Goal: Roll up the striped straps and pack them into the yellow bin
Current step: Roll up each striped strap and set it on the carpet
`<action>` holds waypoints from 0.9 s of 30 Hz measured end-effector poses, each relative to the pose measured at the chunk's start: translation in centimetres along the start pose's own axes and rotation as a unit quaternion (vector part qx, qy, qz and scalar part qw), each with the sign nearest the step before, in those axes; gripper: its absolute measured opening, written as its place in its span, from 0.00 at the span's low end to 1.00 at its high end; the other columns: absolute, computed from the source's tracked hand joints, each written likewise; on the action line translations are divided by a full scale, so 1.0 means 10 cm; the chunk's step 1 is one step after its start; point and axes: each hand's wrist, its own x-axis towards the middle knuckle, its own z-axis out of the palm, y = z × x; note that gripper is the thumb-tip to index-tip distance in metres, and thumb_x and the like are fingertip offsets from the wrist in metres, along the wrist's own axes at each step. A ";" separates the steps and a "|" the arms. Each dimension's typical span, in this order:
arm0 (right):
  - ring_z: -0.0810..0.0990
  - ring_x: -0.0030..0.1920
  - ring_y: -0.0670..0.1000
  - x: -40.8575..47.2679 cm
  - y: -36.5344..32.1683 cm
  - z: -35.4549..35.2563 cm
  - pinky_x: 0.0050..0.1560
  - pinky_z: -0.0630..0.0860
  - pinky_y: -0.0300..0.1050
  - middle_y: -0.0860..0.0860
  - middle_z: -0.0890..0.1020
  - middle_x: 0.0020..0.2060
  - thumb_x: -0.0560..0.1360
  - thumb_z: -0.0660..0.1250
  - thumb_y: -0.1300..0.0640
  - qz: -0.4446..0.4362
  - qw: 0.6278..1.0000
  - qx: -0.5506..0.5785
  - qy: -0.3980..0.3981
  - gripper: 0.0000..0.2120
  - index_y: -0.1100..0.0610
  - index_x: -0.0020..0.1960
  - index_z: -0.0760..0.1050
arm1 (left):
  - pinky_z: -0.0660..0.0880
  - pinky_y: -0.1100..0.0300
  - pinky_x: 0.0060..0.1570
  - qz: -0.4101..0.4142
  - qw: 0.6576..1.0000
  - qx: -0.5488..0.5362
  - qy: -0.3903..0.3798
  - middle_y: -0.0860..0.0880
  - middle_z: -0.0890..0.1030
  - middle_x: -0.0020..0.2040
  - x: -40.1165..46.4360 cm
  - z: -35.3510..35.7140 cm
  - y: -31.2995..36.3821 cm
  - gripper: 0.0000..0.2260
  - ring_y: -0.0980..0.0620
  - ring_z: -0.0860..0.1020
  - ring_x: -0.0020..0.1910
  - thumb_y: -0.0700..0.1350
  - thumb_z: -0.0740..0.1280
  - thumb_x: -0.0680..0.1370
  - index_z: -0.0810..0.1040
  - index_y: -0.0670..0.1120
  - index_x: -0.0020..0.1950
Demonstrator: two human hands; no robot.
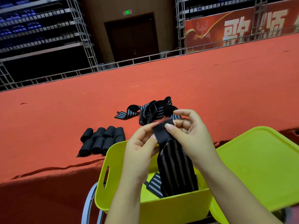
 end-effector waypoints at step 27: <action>0.81 0.42 0.46 -0.07 0.04 0.09 0.47 0.77 0.42 0.49 0.82 0.42 0.73 0.71 0.62 -0.029 0.993 -0.068 0.091 0.15 0.47 0.52 0.71 | 0.78 0.62 0.39 0.027 0.999 0.045 0.005 0.50 0.85 0.41 0.00 0.00 -0.03 0.04 0.55 0.83 0.42 0.43 0.69 0.76 0.84 0.50 0.44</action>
